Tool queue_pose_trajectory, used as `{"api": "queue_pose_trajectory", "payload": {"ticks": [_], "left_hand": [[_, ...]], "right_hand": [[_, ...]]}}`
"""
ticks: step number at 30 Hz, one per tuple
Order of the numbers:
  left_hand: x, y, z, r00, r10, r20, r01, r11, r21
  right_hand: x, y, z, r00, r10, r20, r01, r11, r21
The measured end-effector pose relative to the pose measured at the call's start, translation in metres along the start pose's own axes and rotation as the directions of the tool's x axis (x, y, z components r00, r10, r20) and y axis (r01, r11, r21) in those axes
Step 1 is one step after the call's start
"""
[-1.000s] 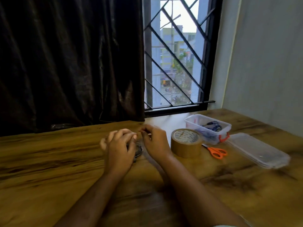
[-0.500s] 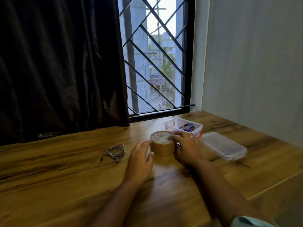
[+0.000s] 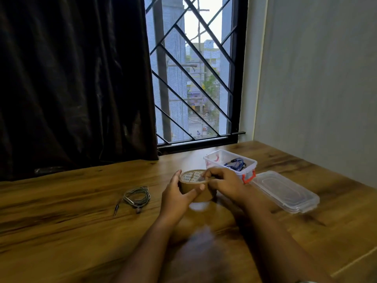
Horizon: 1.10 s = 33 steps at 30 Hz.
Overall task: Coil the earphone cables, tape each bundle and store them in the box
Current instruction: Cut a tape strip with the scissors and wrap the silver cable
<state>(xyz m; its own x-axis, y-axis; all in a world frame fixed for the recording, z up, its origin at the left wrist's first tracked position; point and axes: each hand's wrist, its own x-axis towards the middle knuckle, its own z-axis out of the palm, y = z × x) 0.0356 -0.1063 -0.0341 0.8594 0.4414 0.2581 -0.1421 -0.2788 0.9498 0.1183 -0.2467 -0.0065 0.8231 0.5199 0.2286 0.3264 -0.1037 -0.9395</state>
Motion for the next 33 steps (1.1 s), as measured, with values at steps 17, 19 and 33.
{"api": "queue_pose_trajectory", "payload": {"ticks": [17,19,33], "left_hand": [[-0.003,0.012,0.009,0.993,0.105,-0.044,-0.103,0.994,0.043],[-0.002,0.014,0.007,0.998,0.047,-0.036,-0.052,0.989,-0.142],[-0.002,0.021,-0.001,0.97,-0.189,0.151,0.242,0.734,-0.635]], "right_hand": [[0.017,0.013,0.015,0.924,0.149,-0.352,-0.012,0.932,0.363],[0.018,0.015,0.013,0.935,0.181,-0.305,-0.036,0.904,0.426],[0.006,0.003,0.022,0.983,0.068,-0.173,0.018,0.892,0.452]]}}
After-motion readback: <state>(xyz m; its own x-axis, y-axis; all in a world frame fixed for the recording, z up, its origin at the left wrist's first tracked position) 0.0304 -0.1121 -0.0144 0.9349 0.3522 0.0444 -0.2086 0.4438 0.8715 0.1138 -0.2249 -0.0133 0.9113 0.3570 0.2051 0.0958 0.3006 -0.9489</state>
